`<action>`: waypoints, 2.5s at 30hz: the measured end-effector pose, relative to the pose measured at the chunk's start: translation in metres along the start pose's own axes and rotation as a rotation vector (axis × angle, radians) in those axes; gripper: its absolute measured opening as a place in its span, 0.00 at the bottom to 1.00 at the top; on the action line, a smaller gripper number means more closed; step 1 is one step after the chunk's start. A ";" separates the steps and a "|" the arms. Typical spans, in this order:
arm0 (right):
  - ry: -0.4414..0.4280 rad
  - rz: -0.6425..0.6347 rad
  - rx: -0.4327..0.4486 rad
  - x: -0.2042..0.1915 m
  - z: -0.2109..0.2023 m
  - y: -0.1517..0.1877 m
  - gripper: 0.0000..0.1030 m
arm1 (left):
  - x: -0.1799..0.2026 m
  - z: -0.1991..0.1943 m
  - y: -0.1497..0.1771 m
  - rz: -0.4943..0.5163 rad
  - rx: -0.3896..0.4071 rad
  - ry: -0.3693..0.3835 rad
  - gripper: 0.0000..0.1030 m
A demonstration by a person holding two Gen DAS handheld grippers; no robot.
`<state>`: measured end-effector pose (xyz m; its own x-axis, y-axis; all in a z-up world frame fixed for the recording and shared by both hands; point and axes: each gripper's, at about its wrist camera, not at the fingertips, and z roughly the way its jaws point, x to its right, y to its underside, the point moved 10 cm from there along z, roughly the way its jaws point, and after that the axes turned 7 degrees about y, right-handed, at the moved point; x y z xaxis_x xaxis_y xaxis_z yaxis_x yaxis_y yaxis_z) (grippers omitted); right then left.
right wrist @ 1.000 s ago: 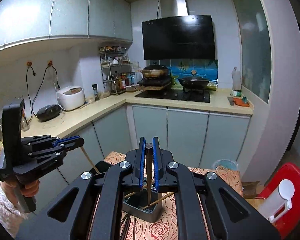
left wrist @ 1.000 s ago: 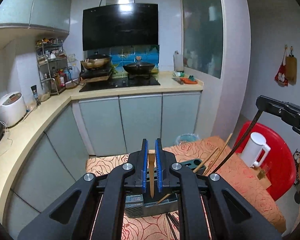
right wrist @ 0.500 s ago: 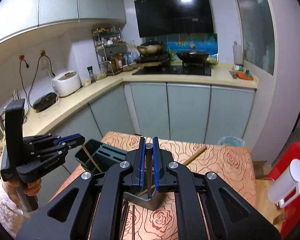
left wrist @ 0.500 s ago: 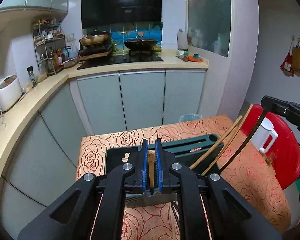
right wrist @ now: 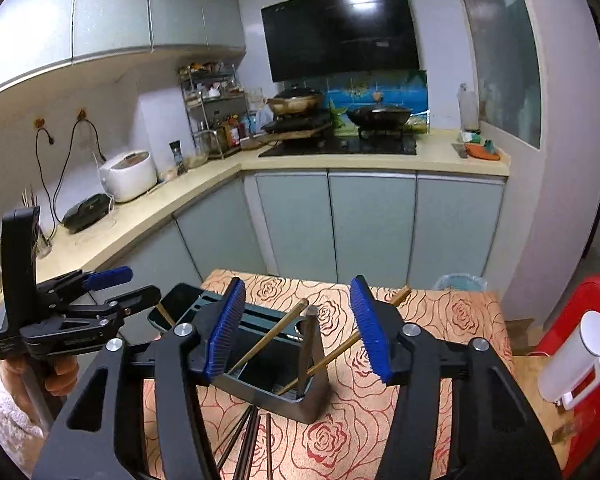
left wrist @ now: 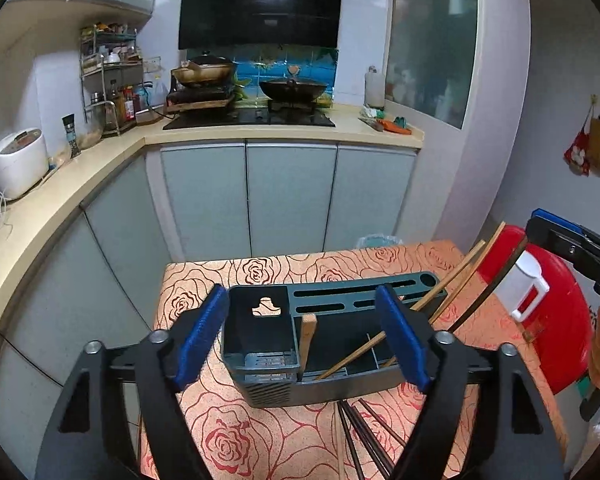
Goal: Organize utensils
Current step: 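Open both tools to drop the chopsticks into the caddy, then move both open tools back toward the chopsticks lying on the table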
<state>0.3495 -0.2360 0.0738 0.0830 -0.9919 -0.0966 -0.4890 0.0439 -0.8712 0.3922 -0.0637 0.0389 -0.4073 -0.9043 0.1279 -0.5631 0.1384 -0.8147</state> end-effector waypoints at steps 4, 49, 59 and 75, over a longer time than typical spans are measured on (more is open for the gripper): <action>0.008 -0.003 0.018 0.002 -0.010 -0.004 0.52 | -0.001 -0.012 0.002 -0.008 0.023 0.001 0.80; 0.077 -0.005 -0.069 0.023 -0.082 0.203 0.55 | -0.010 -0.083 0.218 0.036 -0.058 -0.071 0.85; 0.091 0.000 -0.096 0.020 -0.083 0.238 0.55 | 0.007 -0.066 0.258 0.048 -0.131 -0.054 0.85; 0.106 0.023 -0.148 0.034 -0.071 0.262 0.55 | 0.042 -0.014 0.293 0.116 -0.274 -0.001 0.58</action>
<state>0.1626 -0.2666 -0.1240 -0.0184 -0.9982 -0.0575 -0.6129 0.0567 -0.7882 0.1999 -0.0558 -0.1863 -0.4799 -0.8763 0.0420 -0.6858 0.3448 -0.6410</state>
